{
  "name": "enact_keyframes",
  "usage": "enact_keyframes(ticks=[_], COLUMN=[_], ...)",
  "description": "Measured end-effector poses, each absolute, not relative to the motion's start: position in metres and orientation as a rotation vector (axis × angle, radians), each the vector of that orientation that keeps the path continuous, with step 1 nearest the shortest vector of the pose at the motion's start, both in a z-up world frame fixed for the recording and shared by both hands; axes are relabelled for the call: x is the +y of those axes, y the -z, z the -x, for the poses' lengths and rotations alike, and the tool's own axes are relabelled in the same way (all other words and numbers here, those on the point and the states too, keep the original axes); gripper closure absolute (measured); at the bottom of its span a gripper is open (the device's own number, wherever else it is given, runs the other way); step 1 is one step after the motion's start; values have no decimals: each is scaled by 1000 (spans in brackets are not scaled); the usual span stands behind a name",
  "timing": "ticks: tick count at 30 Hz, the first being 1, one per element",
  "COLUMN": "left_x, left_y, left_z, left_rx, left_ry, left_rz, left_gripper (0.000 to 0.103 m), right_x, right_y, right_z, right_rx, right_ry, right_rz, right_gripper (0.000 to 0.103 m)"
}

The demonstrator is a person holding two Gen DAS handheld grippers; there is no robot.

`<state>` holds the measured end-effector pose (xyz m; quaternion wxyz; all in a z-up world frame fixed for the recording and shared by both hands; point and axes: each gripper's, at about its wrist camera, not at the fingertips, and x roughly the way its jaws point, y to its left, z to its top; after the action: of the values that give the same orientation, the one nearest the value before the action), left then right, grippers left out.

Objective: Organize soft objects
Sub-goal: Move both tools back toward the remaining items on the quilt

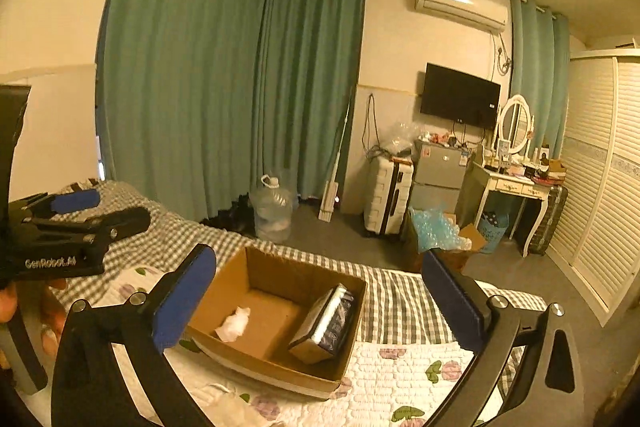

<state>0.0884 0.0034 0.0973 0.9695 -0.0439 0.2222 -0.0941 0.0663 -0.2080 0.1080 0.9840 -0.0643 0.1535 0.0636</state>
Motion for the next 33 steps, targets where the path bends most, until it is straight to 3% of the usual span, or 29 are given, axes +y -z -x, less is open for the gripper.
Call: enact_keyframes(ticks=[16, 33], left_x=[11, 9], left_y=[-104, 22], left_z=[-49, -69], left_rx=[357, 651], left_ry=[160, 109], left_rz=[66, -9], left_gripper=[2, 3], right_x=[-209, -210], right_y=[-123, -29], right_z=[-24, -35], right_rx=[280, 469], right_ry=[-107, -103], right_rz=[93, 95], right_gripper=[0, 0])
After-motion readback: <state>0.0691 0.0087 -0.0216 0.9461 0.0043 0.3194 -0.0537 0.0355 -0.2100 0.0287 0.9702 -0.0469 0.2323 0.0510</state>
